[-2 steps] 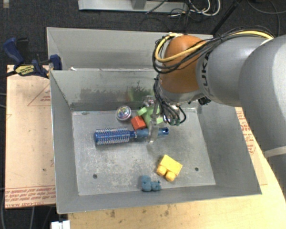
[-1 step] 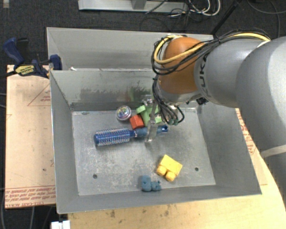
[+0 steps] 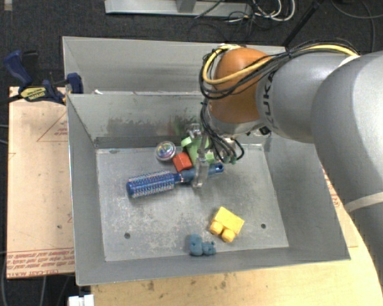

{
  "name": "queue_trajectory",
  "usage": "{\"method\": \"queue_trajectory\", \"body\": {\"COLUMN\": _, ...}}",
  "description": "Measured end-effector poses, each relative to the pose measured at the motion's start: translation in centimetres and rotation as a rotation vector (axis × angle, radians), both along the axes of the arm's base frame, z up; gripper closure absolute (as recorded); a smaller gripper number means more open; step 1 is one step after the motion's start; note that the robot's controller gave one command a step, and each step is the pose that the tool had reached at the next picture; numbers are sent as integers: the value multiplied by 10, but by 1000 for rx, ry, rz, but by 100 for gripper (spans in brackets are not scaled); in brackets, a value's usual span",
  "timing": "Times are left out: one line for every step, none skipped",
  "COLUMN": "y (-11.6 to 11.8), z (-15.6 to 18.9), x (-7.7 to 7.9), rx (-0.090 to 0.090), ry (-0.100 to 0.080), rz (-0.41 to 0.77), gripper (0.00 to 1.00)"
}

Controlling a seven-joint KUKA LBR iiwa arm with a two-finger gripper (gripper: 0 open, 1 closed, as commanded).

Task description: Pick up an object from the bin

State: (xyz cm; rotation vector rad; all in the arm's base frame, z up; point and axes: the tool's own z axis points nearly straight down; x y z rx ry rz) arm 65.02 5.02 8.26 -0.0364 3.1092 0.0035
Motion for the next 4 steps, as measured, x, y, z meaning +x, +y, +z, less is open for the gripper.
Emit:
{"method": "queue_trajectory", "body": {"y": -1, "z": 1, "x": 0, "rx": -1, "ry": 6, "rz": 0, "gripper": 100}}
{"method": "queue_trajectory", "body": {"y": 0, "z": 73, "x": 3, "rx": -2, "ry": 20, "rz": 1, "gripper": 100}}
{"method": "queue_trajectory", "body": {"y": 0, "z": 85, "x": 4, "rx": -2, "ry": 27, "rz": 2, "gripper": 100}}
{"method": "queue_trajectory", "body": {"y": 1, "z": 115, "x": 5, "rx": -2, "ry": 26, "rz": 3, "gripper": 100}}
